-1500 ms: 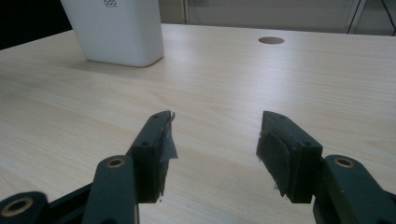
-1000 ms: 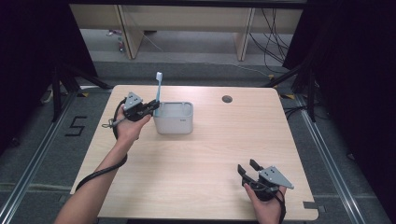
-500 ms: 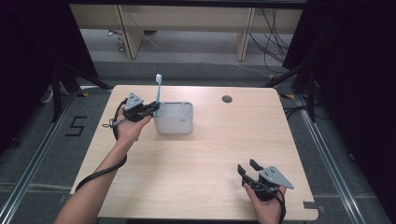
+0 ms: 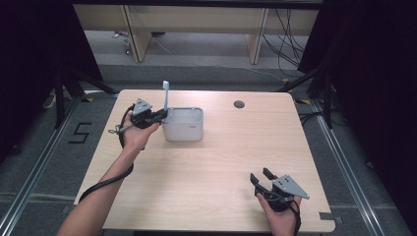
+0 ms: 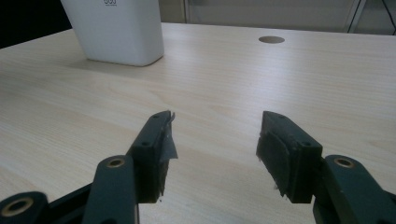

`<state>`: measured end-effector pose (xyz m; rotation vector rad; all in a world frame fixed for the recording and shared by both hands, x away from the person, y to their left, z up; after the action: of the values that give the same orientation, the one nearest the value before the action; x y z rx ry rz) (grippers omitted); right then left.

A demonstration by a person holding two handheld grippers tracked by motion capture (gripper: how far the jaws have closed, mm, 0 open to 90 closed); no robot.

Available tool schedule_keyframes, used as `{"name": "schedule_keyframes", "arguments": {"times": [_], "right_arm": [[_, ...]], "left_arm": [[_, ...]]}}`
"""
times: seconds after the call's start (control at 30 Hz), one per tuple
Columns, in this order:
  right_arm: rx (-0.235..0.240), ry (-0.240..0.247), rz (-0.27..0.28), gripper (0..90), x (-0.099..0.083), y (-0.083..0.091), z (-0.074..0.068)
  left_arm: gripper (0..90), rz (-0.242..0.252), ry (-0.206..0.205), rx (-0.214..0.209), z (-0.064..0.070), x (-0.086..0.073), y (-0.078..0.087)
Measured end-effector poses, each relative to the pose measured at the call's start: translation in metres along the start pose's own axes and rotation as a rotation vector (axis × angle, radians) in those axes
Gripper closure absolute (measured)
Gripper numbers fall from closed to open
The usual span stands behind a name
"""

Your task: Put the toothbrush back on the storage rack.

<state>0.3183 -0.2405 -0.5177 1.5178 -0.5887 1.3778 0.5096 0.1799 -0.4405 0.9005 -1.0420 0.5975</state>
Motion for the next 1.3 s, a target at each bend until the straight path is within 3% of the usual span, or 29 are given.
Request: {"name": "schedule_keyframes", "arguments": {"times": [0.6, 0.63, 0.67, 0.7, 0.83, 0.97, 1.0, 1.2, 1.23, 1.3], "right_arm": [[-0.006, 0.009, 0.001, 45.2, 0.0, -0.001, 0.0], [0.002, -0.037, -0.017, 45.2, 0.0, 0.0, -0.003], [0.002, -0.033, -0.015, 45.2, 0.0, 0.0, -0.003], [-0.006, 0.004, -0.001, 45.2, 0.0, 0.0, 0.0], [-0.004, -0.002, -0.005, 45.2, 0.0, 0.0, 0.0], [-0.005, 0.002, -0.003, 45.2, 0.0, 0.0, 0.0], [0.005, -0.017, -0.008, 45.1, 0.0, 0.0, -0.001], [-0.005, 0.004, -0.003, 45.2, 0.0, 0.0, 0.0], [-0.006, -0.031, -0.003, 45.2, 0.0, 0.0, -0.003], [0.003, -0.037, -0.02, 45.3, 0.0, 0.001, -0.003]], "left_arm": [[83.0, -0.03, 0.009, 0.01, 0.001, 0.0, 0.002], [83.0, -0.031, 0.009, 0.011, 0.001, 0.0, 0.002], [82.9, -0.032, 0.009, 0.011, 0.0, 0.0, 0.002], [82.7, -0.034, 0.011, 0.011, 0.0, 0.0, 0.003], [82.0, -0.039, 0.022, 0.015, 0.0, -0.002, 0.005], [77.9, -0.035, 0.04, 0.025, 0.0, -0.002, 0.01], [76.4, -0.032, 0.045, 0.031, 0.0, -0.002, 0.011], [62.0, -0.029, 0.076, 0.035, 0.003, -0.006, 0.025], [59.6, -0.029, 0.076, 0.035, 0.003, -0.006, 0.025], [57.6, -0.026, 0.091, 0.046, 0.002, -0.009, 0.029]]}}
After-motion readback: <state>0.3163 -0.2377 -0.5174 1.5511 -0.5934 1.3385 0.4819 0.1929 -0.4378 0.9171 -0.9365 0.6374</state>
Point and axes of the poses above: each handheld gripper's, and its own axes: y roughly backward along the jaws, x roughly out of its top, z roughly to its right, the point moved 1 cm from there along -y, roughly forward along the jaws, and after that the axes turned 10 degrees about y, right-handed, at the moved point
